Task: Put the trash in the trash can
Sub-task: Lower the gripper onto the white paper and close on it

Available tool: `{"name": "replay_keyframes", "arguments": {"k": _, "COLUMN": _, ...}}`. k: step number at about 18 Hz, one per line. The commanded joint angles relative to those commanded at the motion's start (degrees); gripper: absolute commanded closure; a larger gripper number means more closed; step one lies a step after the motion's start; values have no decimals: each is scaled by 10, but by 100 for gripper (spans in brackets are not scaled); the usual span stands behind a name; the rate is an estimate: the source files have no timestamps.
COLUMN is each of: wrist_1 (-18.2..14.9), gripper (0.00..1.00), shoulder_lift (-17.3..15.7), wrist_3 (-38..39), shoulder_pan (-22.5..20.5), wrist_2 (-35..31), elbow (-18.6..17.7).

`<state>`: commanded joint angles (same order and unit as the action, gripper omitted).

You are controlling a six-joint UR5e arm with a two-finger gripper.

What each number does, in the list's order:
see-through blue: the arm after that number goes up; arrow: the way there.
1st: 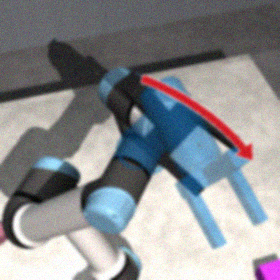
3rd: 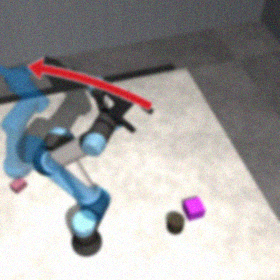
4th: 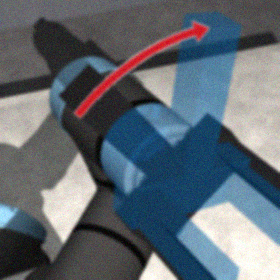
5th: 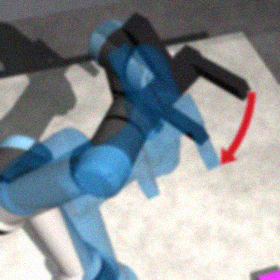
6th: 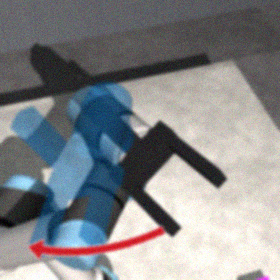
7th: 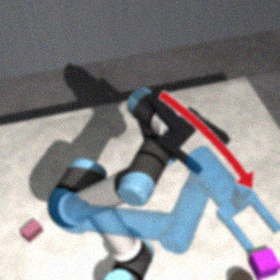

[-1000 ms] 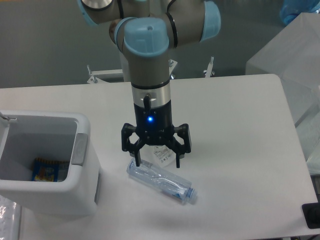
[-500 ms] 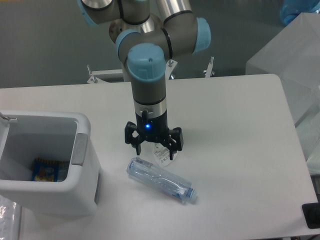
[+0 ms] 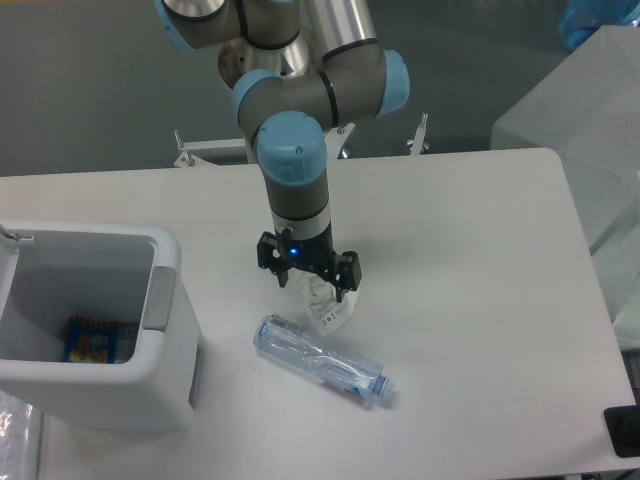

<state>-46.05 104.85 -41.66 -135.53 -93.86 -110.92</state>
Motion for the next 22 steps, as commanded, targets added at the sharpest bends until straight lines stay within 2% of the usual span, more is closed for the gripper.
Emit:
{"name": "replay_keyframes", "arguments": {"k": 4, "wrist_1": 4, "gripper": 0, "shoulder_lift": 25, "wrist_3": 1, "shoulder_pan": -4, "wrist_2": -2, "elbow": 2}}
{"name": "replay_keyframes", "arguments": {"k": 12, "wrist_1": 8, "gripper": 2, "shoulder_lift": 43, "wrist_3": 1, "shoulder_pan": -3, "wrist_2": -2, "elbow": 4}}
{"name": "replay_keyframes", "arguments": {"k": 14, "wrist_1": 8, "gripper": 13, "shoulder_lift": 43, "wrist_3": 1, "shoulder_pan": -3, "wrist_2": -2, "elbow": 2}}
{"name": "replay_keyframes", "arguments": {"k": 17, "wrist_1": 7, "gripper": 39, "shoulder_lift": 42, "wrist_3": 0, "shoulder_pan": -4, "wrist_2": -1, "elbow": 2}}
{"name": "replay_keyframes", "arguments": {"k": 22, "wrist_1": 5, "gripper": 72, "shoulder_lift": 38, "wrist_3": -36, "shoulder_pan": -4, "wrist_2": -3, "elbow": -7}}
